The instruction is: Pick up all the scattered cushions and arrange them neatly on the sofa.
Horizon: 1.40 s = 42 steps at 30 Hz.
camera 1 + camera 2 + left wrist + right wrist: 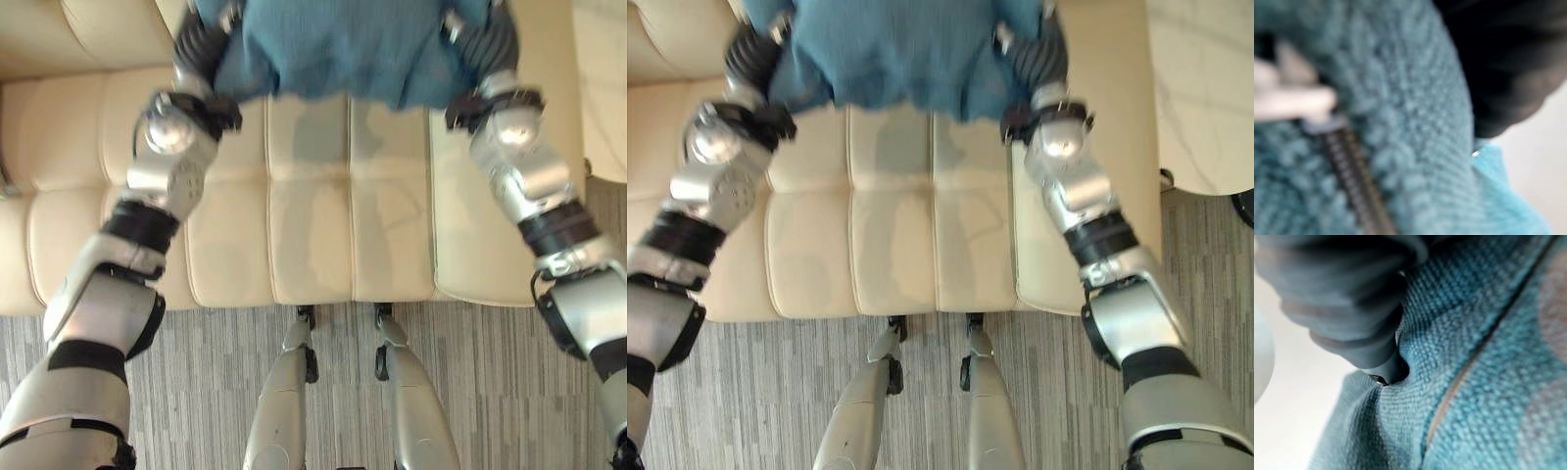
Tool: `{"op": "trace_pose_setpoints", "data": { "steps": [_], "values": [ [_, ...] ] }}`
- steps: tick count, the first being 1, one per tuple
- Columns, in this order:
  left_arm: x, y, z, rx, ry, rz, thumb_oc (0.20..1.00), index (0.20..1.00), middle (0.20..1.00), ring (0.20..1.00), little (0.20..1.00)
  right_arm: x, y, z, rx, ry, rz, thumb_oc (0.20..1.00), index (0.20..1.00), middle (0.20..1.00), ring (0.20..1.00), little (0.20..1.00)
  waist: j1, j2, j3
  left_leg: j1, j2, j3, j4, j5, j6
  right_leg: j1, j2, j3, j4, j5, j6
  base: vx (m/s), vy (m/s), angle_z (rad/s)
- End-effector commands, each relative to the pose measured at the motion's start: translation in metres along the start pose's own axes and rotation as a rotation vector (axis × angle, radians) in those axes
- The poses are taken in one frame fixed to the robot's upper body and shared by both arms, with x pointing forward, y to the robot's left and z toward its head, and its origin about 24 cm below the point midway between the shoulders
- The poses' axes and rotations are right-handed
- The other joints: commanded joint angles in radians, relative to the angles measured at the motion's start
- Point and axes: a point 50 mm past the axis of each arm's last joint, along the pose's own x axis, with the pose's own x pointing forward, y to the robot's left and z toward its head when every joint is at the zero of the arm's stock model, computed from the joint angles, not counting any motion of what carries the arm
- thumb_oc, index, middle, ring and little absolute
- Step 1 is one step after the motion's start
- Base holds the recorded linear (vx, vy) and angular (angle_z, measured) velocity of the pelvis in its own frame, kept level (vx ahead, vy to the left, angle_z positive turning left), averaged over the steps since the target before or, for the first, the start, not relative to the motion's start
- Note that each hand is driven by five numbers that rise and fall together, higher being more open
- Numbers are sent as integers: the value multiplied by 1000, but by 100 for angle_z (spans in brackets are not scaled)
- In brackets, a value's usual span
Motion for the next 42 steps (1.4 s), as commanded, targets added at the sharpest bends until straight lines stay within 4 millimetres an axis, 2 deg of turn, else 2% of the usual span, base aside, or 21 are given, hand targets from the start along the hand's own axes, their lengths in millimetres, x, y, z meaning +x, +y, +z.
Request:
{"op": "trace_pose_setpoints", "data": {
  "steps": [1, 2, 3, 4, 7, 8, 12, 20, 24, 25, 28, 29, 30, 31, 32, 33, 34, 35, 38, 40, 42],
  "values": [
    [31, -65, 76, 14, -257, -234, 200, 200, 200, 200, 200, 23, 80, 88, -18, -330, 240, 200, 200, 200, 200, 200, 13, -29, -31, -112, 5, -63, 203, -240, -56, -38, -48, 5, 100, -184, 64, -35, 0, 12],
    [39, -57, 78, 69, -237, -174, 200, 200, 200, 200, 200, 34, 72, 73, -86, -233, 199, 209, 209, 209, 209, 209, 23, -27, -23, -152, 1, -63, 202, -233, -58, -72, -52, 1, 98, -176, 69, -40, 1, 11],
    [40, -57, 80, 68, -240, -174, 200, 200, 200, 200, 200, 35, 71, 75, -86, -235, 199, 470, 470, 470, 470, 470, 23, -26, -22, -156, 1, -64, 203, -233, -58, -75, -52, 1, 99, -176, 69, -54, -45, 13],
    [49, -45, 87, 166, -226, -88, 1000, 1000, 1000, 1000, 1000, 45, 59, 59, -263, -131, 192, 1000, 1000, 1000, 1000, 1000, 33, -30, -14, -195, 3, -65, 201, -223, -61, -107, -57, -12, 98, -171, 73, -31, -46, 12],
    [60, -31, 92, 313, -162, 29, 1000, 1000, 1000, 1000, 1000, 56, 31, 51, -400, -35, 134, 1000, 1000, 1000, 1000, 1000, 38, -34, 1, -236, 0, -74, 198, -207, -64, -140, -58, -26, 99, -164, 74, -36, -118, 17],
    [62, -22, 91, 396, -131, 102, 1000, 1000, 1000, 1000, 1000, 58, 1, 36, -482, 73, 43, 1000, 1000, 1000, 1000, 1000, 45, -41, 19, -261, -3, -81, 190, -192, -68, -158, -60, -39, 93, -155, 75, -29, -119, 18],
    [60, -14, 76, 521, -73, 183, 1000, 1000, 1000, 1000, 1000, 51, -24, 13, -552, 183, -67, 1000, 1000, 1000, 1000, 1000, 57, -50, 31, -272, -12, -90, 173, -178, -71, -168, -57, -50, 76, -147, 75, -11, -79, 26],
    [45, 18, 28, 822, 150, 249, 1000, 1000, 1000, 1000, 1000, 30, -37, -32, -631, 355, -134, 1000, 1000, 1000, 1000, 1000, 55, -47, 23, -259, -21, -84, 148, -159, -66, -168, -55, -45, 53, -124, 72, -9, 5, 4],
    [27, 39, -8, 672, 272, 284, 1000, 1000, 1000, 1000, 1000, 10, -50, -62, -505, 465, -197, 1000, 1000, 1000, 1000, 1000, 53, -38, 11, -196, -21, -78, 130, -157, -64, -113, -49, -40, 42, -127, 71, 1, 31, -3],
    [7, 55, -35, 550, 339, 313, 1000, 1000, 1000, 1000, 1000, -15, -50, -93, -310, 552, -255, 1000, 1000, 1000, 1000, 1000, 47, -34, 2, -122, -23, -71, 114, -163, -61, -44, -42, -40, 29, -131, 69, 16, 52, -7],
    [-10, 66, -55, 484, 374, 321, 1000, 1000, 1000, 1000, 1000, -37, -44, -117, -185, 607, -265, 1000, 1000, 1000, 1000, 1000, 43, -30, -4, -57, -22, -67, 100, -169, -58, 10, -41, -44, 23, -134, 67, 4, 56, -14],
    [-42, 75, -89, 362, 424, 323, 1000, 1000, 1000, 1000, 1000, -74, -31, -147, -76, 677, -222, 1000, 1000, 1000, 1000, 1000, 39, -33, -7, 8, -24, -57, 79, -143, -50, 73, -46, -58, 3, -110, 59, -35, 49, -14],
    [-44, 76, -91, 362, 429, 324, 1000, 1000, 1000, 1000, 1000, -76, -30, -149, -77, 682, -221, 1000, 1000, 1000, 1000, 1000, 38, -32, -8, 14, -24, -57, 76, -143, -50, 78, -46, -58, 1, -110, 59, 30, 52, -8],
    [-91, 81, -126, 247, 494, 343, 1000, 1000, 1000, 1000, 1000, -124, -19, -177, -27, 769, -168, 1000, 1000, 1000, 1000, 1000, 37, -38, -25, 93, -24, -53, 51, -147, -49, 158, -46, -63, -26, -110, 57, 130, 30, -7],
    [-121, 80, -148, 213, 559, 343, 1000, 1000, 1000, 1000, 1000, -149, -11, -187, 12, 800, -129, 1000, 1000, 1000, 1000, 1000, 38, -43, -37, 134, -23, -50, 37, -147, -48, 195, -46, -63, -37, -108, 58, 131, 30, -12],
    [-123, 81, -150, 213, 563, 344, 1000, 1000, 1000, 1000, 1000, -151, -11, -188, 11, 804, -128, 1000, 1000, 1000, 1000, 1000, 38, -42, -38, 139, -23, -49, 34, -146, -48, 199, -46, -63, -39, -108, 58, 152, 47, -18],
    [-186, 71, -182, 126, 681, 338, 1000, 1000, 1000, 1000, 1000, -206, 0, -203, 48, 896, -63, 1000, 1000, 1000, 1000, 1000, 37, -48, -61, 208, -24, -43, 9, -150, -43, 266, -49, -65, -65, -104, 61, 100, 29, -17],
    [-188, 71, -183, 126, 683, 339, 1000, 1000, 1000, 1000, 1000, -207, 0, -204, 47, 899, -62, 1000, 1000, 1000, 1000, 1000, 36, -47, -62, 211, -24, -43, 7, -149, -43, 269, -49, -65, -67, -103, 61, 147, 52, -18],
    [-290, 46, -218, 62, 929, 320, 1000, 1000, 1000, 1000, 1000, -297, 17, -215, 103, 1069, 44, 1000, 1000, 1000, 1000, 1000, 29, -53, -130, 345, -13, -31, -70, -142, -37, 390, -46, -66, -125, -93, 72, 156, 58, -6],
    [-307, 43, -220, 76, 969, 309, 1000, 1000, 1000, 1000, 1000, -313, 14, -216, 94, 1102, 48, 1000, 1000, 1000, 1000, 1000, 28, -53, -145, 378, -12, -32, -88, -141, -35, 418, -44, -67, -138, -92, 75, 103, 62, -6],
    [-348, 40, -221, 125, 1070, 271, 1000, 1000, 1000, 1000, 1000, -349, 2, -217, 31, 1187, 70, 1000, 1000, 1000, 1000, 1000, 21, -47, -191, 448, -7, -22, -122, -140, -32, 475, -40, -65, -163, -93, 80, 58, 76, -17]
  ]
}}
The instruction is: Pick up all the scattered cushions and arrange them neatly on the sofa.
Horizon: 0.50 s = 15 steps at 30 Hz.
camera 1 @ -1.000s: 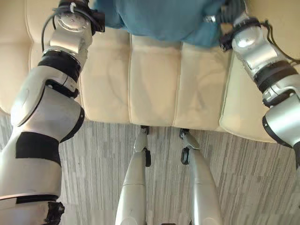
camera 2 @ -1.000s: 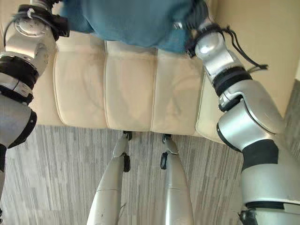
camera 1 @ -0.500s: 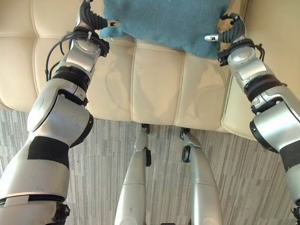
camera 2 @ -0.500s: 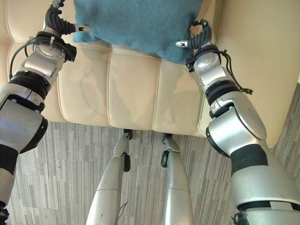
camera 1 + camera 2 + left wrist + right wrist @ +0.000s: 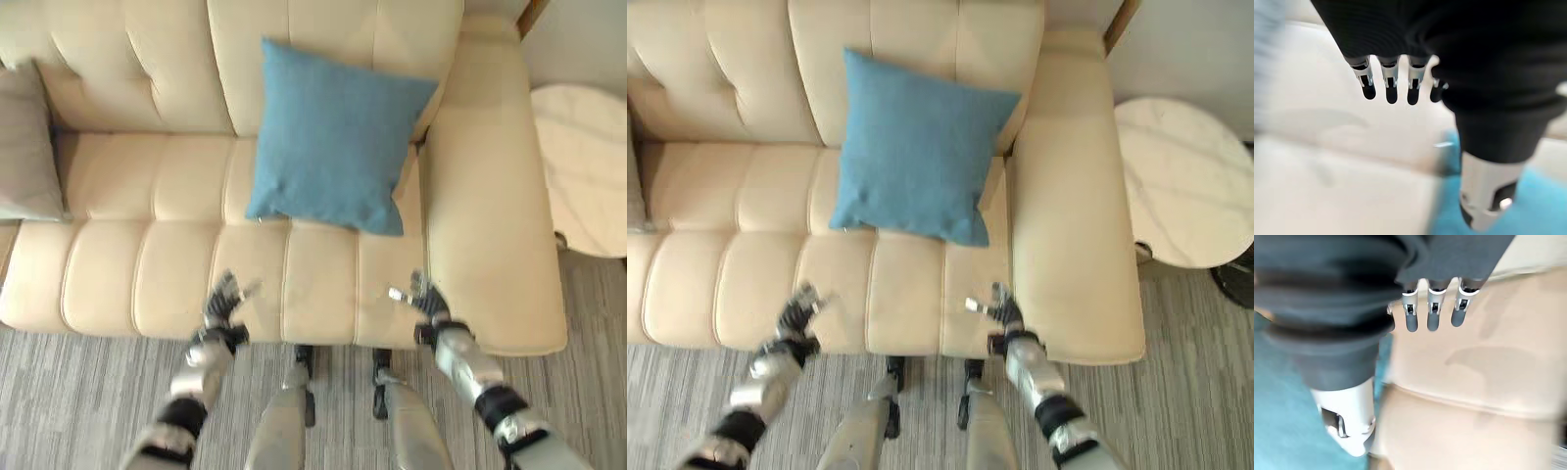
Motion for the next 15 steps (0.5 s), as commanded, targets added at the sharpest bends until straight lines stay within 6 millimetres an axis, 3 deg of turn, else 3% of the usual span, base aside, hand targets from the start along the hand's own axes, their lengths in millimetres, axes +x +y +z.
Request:
{"op": "trace_pose_setpoints", "data": {
  "steps": [1, 2, 4, 6, 11, 15],
  "values": [
    [8, -1, 27, 126, -116, -32, 1000, 1000, 1000, 1000, 1000, 4, -15, 15, -86, -71, -17, 1000, 1000, 1000, 1000, 1000, 1, -6, -83, 30, 4, 1, 28, -118, -14, 75, -33, -24, -65, -36, 62, 22, 23, -7],
    [8, -1, 27, 126, -116, -32, 1000, 1000, 1000, 1000, 1000, 4, -15, 15, -86, -71, -17, 1000, 1000, 1000, 1000, 1000, 1, -6, -83, 31, 4, 1, 27, -118, -14, 76, -33, -24, -66, -36, 62, 32, 42, -5],
    [-8, 10, -10, 196, -7, -27, 1000, 1000, 1000, 1000, 1000, -8, -23, -14, -126, 9, -28, 1000, 1000, 1000, 1000, 1000, -3, -3, -128, 100, 2, 9, 23, -137, -5, 139, -31, -12, -82, -38, 64, 22, 102, -7],
    [-13, 15, -21, 214, 33, -25, 1000, 1000, 1000, 1000, 1000, -12, -26, -22, -108, 37, -32, 1000, 1000, 1000, 1000, 1000, -5, -4, -150, 135, 1, 17, 18, -148, -1, 169, -32, -7, -93, -40, 65, 14, 102, -17],
    [-25, 21, -35, 279, 74, -46, 1000, 1000, 1000, 1000, 1000, -23, -25, -36, -46, 54, -33, 1000, 1000, 1000, 1000, 1000, -11, -10, -183, 209, -8, 30, 0, -171, 10, 228, -35, 5, -104, -49, 74, 21, 98, -22],
    [-32, 25, -34, 305, 62, -61, 1000, 1000, 1000, 1000, 1000, -32, -29, -41, -11, 49, -50, 1000, 1000, 1000, 1000, 1000, -21, -15, -179, 231, -19, 32, -5, -179, 23, 232, -45, 13, -79, -52, 82, -25, 94, -2]
  ]
}}
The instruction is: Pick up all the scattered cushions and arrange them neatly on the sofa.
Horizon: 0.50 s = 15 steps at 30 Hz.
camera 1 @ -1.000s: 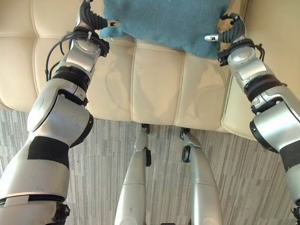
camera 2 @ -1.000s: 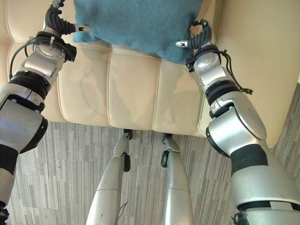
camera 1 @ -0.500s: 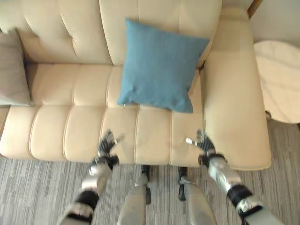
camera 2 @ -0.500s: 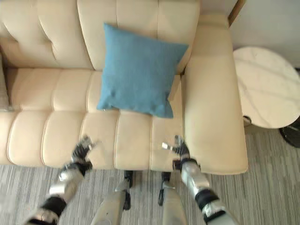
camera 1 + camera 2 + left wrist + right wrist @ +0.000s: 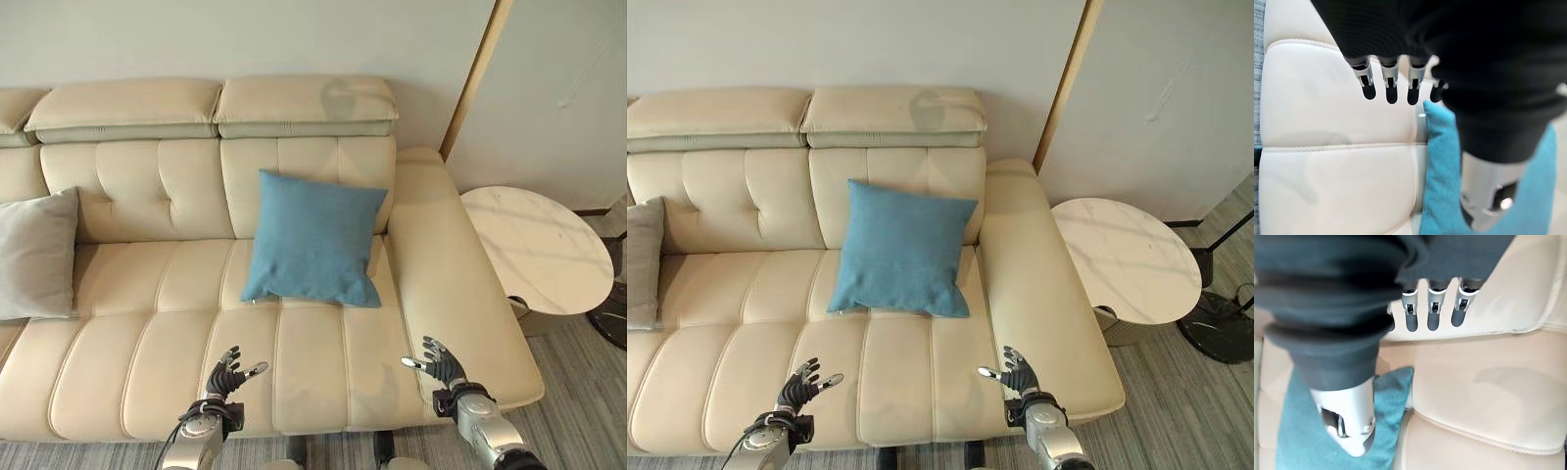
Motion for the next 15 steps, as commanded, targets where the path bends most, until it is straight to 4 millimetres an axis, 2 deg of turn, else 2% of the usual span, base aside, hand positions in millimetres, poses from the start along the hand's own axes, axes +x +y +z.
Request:
{"op": "trace_pose_setpoints", "data": {
  "steps": [1, 4, 5, 7, 9, 10, 11, 13, 14, 15],
  "values": [
    [3, 7, 19, 71, -84, -8, 1000, 1000, 1000, 1000, 1000, 5, 2, 26, 26, -109, 11, 1000, 1000, 1000, 1000, 1000, -14, -12, 8, 19, -15, -22, 14, -119, 8, -8, -48, -35, 69, -85, 81, -99, 94, -1],
    [1, 13, 26, 77, -118, 13, 1000, 1000, 1000, 1000, 1000, 4, -1, 28, 31, -117, -14, 1000, 1000, 1000, 1000, 1000, -16, -17, 30, 17, -18, -2, 8, -116, 14, -35, -53, -31, 90, -62, 95, -166, 45, -9],
    [1, 22, 36, 77, -157, 46, 1000, 1000, 1000, 1000, 1000, 6, -2, 33, 14, -131, -28, 1000, 1000, 1000, 1000, 1000, -14, -21, 60, -1, -5, 14, 7, -101, 12, -83, -57, -44, 121, -26, 108, -285, -43, -29],
    [1, 26, 41, 80, -174, 58, 1000, 1000, 1000, 1000, 1000, 7, -3, 36, 8, -140, -32, 1000, 1000, 1000, 1000, 1000, -8, -18, 69, -14, 5, 19, 8, -91, 12, -96, -57, -58, 140, -32, 108, -239, -32, -33],
    [1, 29, 45, 80, -187, 70, 1000, 1000, 1000, 1000, 1000, 8, -3, 40, -4, -151, -30, 1000, 1000, 1000, 1000, 1000, 0, -12, 73, -31, 17, 27, 11, -80, 10, -97, -59, -81, 165, -52, 100, -198, -5, -35],
    [-1, 36, 51, 46, -214, 86, 1000, 1000, 1000, 1000, 1000, 7, -4, 47, -25, -179, -16, 1000, 1000, 1000, 1000, 1000, 21, 2, 73, -58, 34, 47, 15, -61, 14, -67, -65, -113, 275, -125, 71, -213, 2, -28],
    [-1, 36, 51, 46, -214, 86, 1000, 1000, 1000, 1000, 1000, 7, -4, 47, -25, -179, -16, 1000, 1000, 1000, 1000, 1000, 22, 2, 70, -63, 34, 48, 15, -59, 14, -72, -64, -112, 274, -123, 71, -275, 0, -14],
    [-2, 38, 47, 12, -204, 103, 1000, 1000, 1000, 1000, 1000, 6, -8, 52, -65, -200, -26, 1000, 1000, 1000, 1000, 1000, 42, 3, 50, -75, 32, 67, 19, -51, 23, -10, -60, -97, 360, -178, 68, -168, -40, -26],
    [-2, 38, 47, 12, -204, 103, 1000, 1000, 1000, 1000, 1000, 6, -8, 52, -65, -201, -27, 1000, 1000, 1000, 1000, 1000, 43, 4, 48, -78, 34, 68, 18, -49, 22, -13, -58, -96, 357, -175, 67, -214, -120, -39],
    [-3, 39, 47, -20, -206, 124, 1000, 1000, 1000, 1000, 1000, 4, -13, 54, -60, -220, -55, 1000, 1000, 1000, 1000, 1000, 57, -9, 33, -99, 24, 79, 33, -38, 22, 37, -49, -69, 365, -180, 77, -117, -84, -31]
  ]
}}
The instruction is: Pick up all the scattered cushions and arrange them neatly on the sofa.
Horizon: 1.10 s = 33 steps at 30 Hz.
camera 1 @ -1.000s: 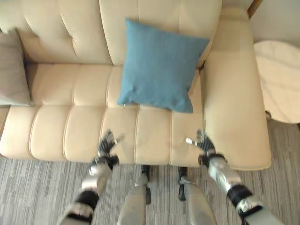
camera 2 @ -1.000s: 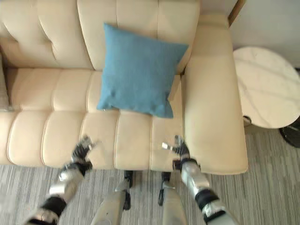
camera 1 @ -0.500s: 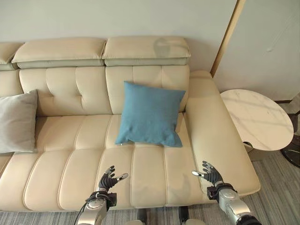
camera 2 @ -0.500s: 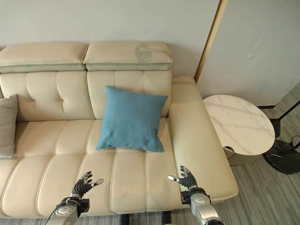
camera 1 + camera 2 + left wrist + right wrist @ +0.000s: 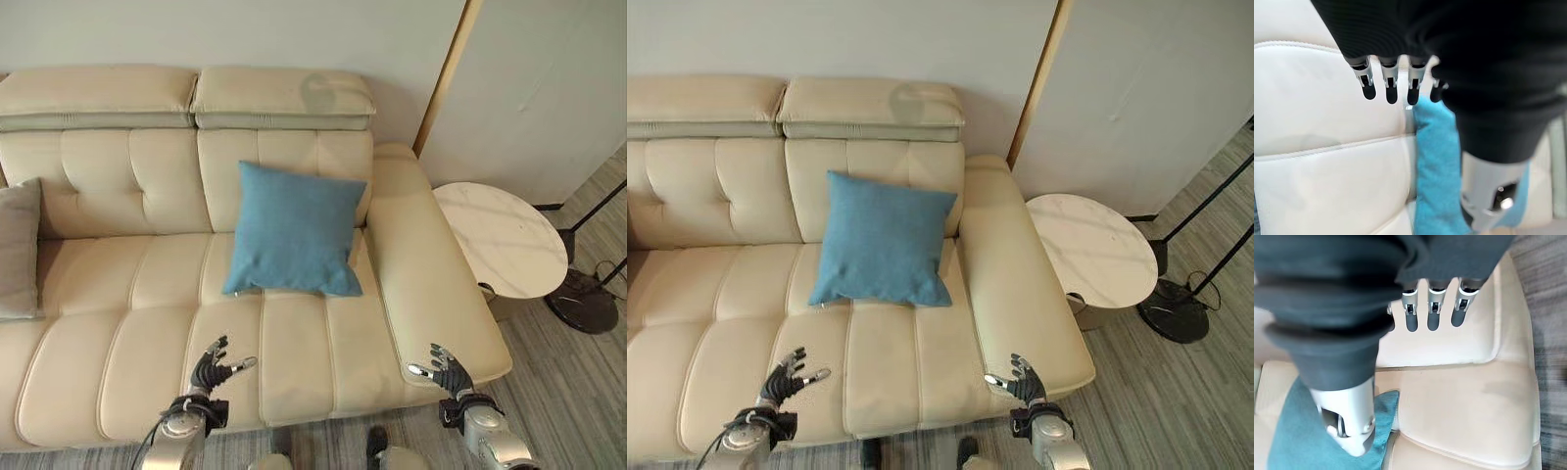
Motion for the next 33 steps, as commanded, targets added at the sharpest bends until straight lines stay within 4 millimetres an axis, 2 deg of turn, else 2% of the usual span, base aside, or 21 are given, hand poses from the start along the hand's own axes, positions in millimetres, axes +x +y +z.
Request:
{"op": "trace_pose_setpoints", "data": {
  "steps": [1, 2, 5, 6, 7, 9, 10, 12, 13, 14, 15, 16, 17, 18, 20, 21, 23, 24, 25, 26, 33],
  "values": [
    [5, 7, 26, -76, -118, 55, 1000, 1000, 1000, 1000, 1000, 4, -11, 37, -39, -152, -41, 1000, 1000, 1000, 1000, 1000, 6, -6, -10, -40, -71, -28, 26, -102, -19, 90, 28, 60, -53, 28, -7, -200, -160, -33],
    [5, 8, 30, -93, -140, 75, 1000, 1000, 1000, 1000, 1000, 3, -15, 42, -32, -179, -66, 1000, 1000, 1000, 1000, 1000, 16, -15, -14, -67, -69, -18, 47, -94, -23, 133, 37, 70, -97, 13, -9, -158, -142, -27],
    [3, 6, 36, -131, -169, 98, 1000, 1000, 1000, 1000, 1000, 1, -17, 53, -17, -235, -93, 1000, 1000, 1000, 1000, 1000, 31, -14, -17, -115, -40, -5, 77, -47, -49, 173, 86, 89, -219, -71, -57, -227, -259, -34],
    [3, 4, 35, -148, -166, 99, 1000, 1000, 1000, 1000, 1000, 0, -19, 58, -12, -259, -103, 1000, 1000, 1000, 1000, 1000, 27, -4, -6, -137, -19, -13, 83, -11, -68, 178, 118, 97, -266, -83, -80, -215, -246, -39],
    [3, 4, 35, -149, -166, 99, 1000, 1000, 1000, 1000, 1000, 0, -19, 59, -12, -260, -104, 1000, 1000, 1000, 1000, 1000, 26, -2, -5, -137, -17, -16, 83, -10, -69, 180, 120, 95, -268, -81, -81, -260, -266, -33],
    [3, 4, 36, -158, -168, 108, 1000, 1000, 1000, 1000, 1000, -3, -24, 61, -5, -280, -122, 1000, 1000, 1000, 1000, 1000, 18, 22, 25, -159, 13, -22, 78, 39, -103, 175, 154, 83, -283, -82, -103, -319, -260, -7],
    [4, 4, 37, -148, -172, 112, 1000, 1000, 1000, 1000, 1000, -4, -29, 63, -14, -293, -138, 1000, 1000, 1000, 1000, 1000, 8, 40, 45, -170, 27, -36, 64, 72, -131, 170, 166, 64, -294, -75, -110, -392, -232, 13],
    [4, 5, 40, -151, -186, 117, 1000, 1000, 1000, 1000, 1000, -5, -32, 66, -32, -302, -144, 1000, 1000, 1000, 1000, 1000, 2, 44, 67, -174, 22, -73, 66, 56, -136, 150, 159, 52, -282, -67, -117, -338, -139, 16],
    [4, 6, 39, -150, -185, 120, 1000, 1000, 1000, 1000, 1000, -5, -34, 67, -41, -305, -150, 1000, 1000, 1000, 1000, 1000, -3, 40, 71, -175, 15, -94, 87, 37, -128, 137, 152, 43, -280, -57, -114, -332, -101, 28],
    [4, 7, 37, -139, -178, 121, 1000, 1000, 1000, 1000, 1000, -6, -37, 66, -57, -297, -156, 1000, 1000, 1000, 1000, 1000, -17, 28, 67, -153, 12, -99, 143, -6, -113, 120, 129, 31, -279, -36, -110, -240, -66, 29],
    [4, 7, 37, -139, -178, 121, 1000, 1000, 1000, 1000, 1000, -6, -37, 66, -57, -297, -157, 1000, 1000, 1000, 1000, 1000, -17, 30, 65, -157, 14, -100, 144, -5, -113, 118, 131, 31, -280, -33, -111, -211, -36, 35],
    [3, 7, 37, -138, -178, 117, 1000, 1000, 1000, 1000, 1000, -6, -38, 67, -60, -299, -157, 1000, 1000, 1000, 1000, 1000, -22, 23, 63, -147, 12, -102, 184, -42, -104, 108, 119, 29, -282, -23, -111, -173, -14, 43],
    [2, 6, 33, -136, -164, 106, 1000, 1000, 1000, 1000, 1000, -6, -37, 68, -63, -303, -147, 1000, 1000, 1000, 1000, 1000, -30, 10, 58, -109, 0, -122, 242, -111, -93, 93, 102, 26, -285, -11, -113, -172, -13, 32],
    [2, 6, 33, -136, -164, 106, 1000, 1000, 1000, 1000, 1000, -6, -38, 68, -63, -303, -147, 1000, 1000, 1000, 1000, 1000, -31, 11, 56, -112, 0, -123, 242, -109, -93, 91, 103, 25, -286, -8, -113, -161, -4, 15],
    [1, 4, 31, -153, -158, 95, 1000, 1000, 1000, 1000, 1000, -6, -38, 70, -69, -310, -136, 1000, 1000, 1000, 1000, 1000, -40, 2, 51, -63, -13, -138, 291, -181, -85, 79, 93, 22, -294, 2, -114, -135, 41, 2],
    [0, 1, 31, -170, -159, 84, 1000, 1000, 1000, 1000, 1000, -7, -39, 68, -66, -309, -138, 1000, 1000, 1000, 1000, 1000, -55, 4, 40, 0, 1, -117, 277, -219, -86, 74, 93, 10, -307, 7, -108, -117, 61, 15],
    [0, -3, 31, -168, -154, 74, 1000, 1000, 1000, 1000, 1000, -8, -41, 65, -62, -297, -149, 1000, 1000, 1000, 1000, 1000, -69, 11, 27, 26, 14, -100, 239, -201, -90, 67, 95, 0, -314, 14, -105, -56, 117, 40],
    [-1, -7, 29, -155, -149, 51, 1000, 1000, 1000, 1000, 1000, -8, -42, 60, -55, -280, -155, 1000, 1000, 1000, 1000, 1000, -82, 30, 4, 69, 24, -69, 123, -187, -100, 59, 107, -16, -327, 23, -94, -10, 145, 64],
    [-1, -7, 29, -155, -149, 51, 1000, 1000, 1000, 1000, 1000, -9, -42, 60, -55, -279, -156, 1000, 1000, 1000, 1000, 1000, -81, 31, 4, 73, 23, -68, 115, -183, -100, 59, 107, -16, -328, 23, -94, 0, 190, 69],
    [-1, -10, 29, -135, -149, 36, 1000, 1000, 1000, 1000, 1000, -7, -43, 58, -48, -267, -163, 1000, 1000, 1000, 1000, 1000, -87, 36, -11, 90, 15, -73, 49, -166, -111, 55, 101, -29, -339, 38, -87, -2, 89, 42],
    [-5, -7, 23, -82, -130, 12, 1000, 1000, 1000, 1000, 1000, -8, -36, 49, -64, -230, -126, 1000, 1000, 1000, 1000, 1000, -76, 30, -17, 128, -12, -69, -1, -164, -100, 75, 83, -20, -367, 67, -64, 15, 109, 7]
  ]
}}
